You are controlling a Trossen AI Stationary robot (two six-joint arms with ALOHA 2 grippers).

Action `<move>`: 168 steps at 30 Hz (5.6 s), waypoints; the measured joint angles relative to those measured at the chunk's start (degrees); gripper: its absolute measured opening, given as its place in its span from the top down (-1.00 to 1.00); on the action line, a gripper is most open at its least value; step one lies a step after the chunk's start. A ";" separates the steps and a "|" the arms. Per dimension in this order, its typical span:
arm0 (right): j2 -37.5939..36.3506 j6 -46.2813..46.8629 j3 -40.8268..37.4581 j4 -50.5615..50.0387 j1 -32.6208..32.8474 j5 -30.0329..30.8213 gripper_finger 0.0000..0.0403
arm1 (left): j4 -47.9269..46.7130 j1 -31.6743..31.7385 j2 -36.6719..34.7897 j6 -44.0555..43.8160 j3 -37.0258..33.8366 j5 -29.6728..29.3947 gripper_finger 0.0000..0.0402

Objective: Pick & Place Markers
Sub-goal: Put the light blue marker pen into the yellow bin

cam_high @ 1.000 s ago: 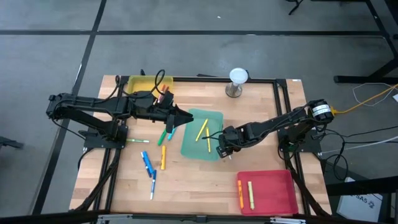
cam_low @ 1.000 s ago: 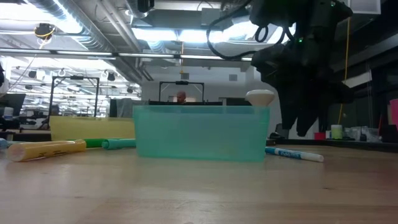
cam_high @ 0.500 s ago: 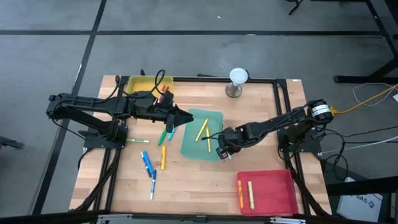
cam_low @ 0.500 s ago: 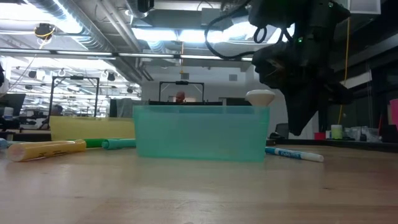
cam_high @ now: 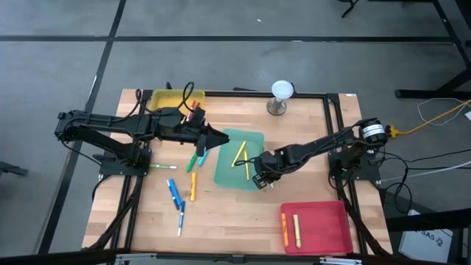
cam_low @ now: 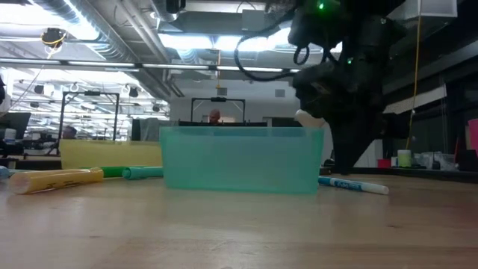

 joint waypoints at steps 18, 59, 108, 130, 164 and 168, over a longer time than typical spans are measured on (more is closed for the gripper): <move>1.53 -0.07 0.00 -2.55 0.02 -0.46 1.00 | 1.31 0.00 0.00 0.04 0.00 0.00 0.30; -3.03 -10.55 0.00 -11.82 -3.95 10.89 0.47 | 1.31 0.00 0.00 0.09 0.00 0.03 0.30; 5.88 -16.28 0.13 -9.58 -9.07 3.89 0.83 | 1.77 0.13 0.02 -0.42 0.00 0.24 0.30; 5.94 -16.23 -0.02 -9.56 -9.07 4.77 0.83 | 1.77 0.13 0.00 -0.42 0.00 0.24 0.30; -23.07 -14.99 13.86 -19.52 -9.05 20.35 0.83 | 9.31 0.11 -0.07 11.26 0.04 0.24 0.30; -23.50 -19.77 20.71 -16.90 -9.05 22.16 0.83 | 11.68 0.11 -0.07 13.17 0.04 0.23 0.30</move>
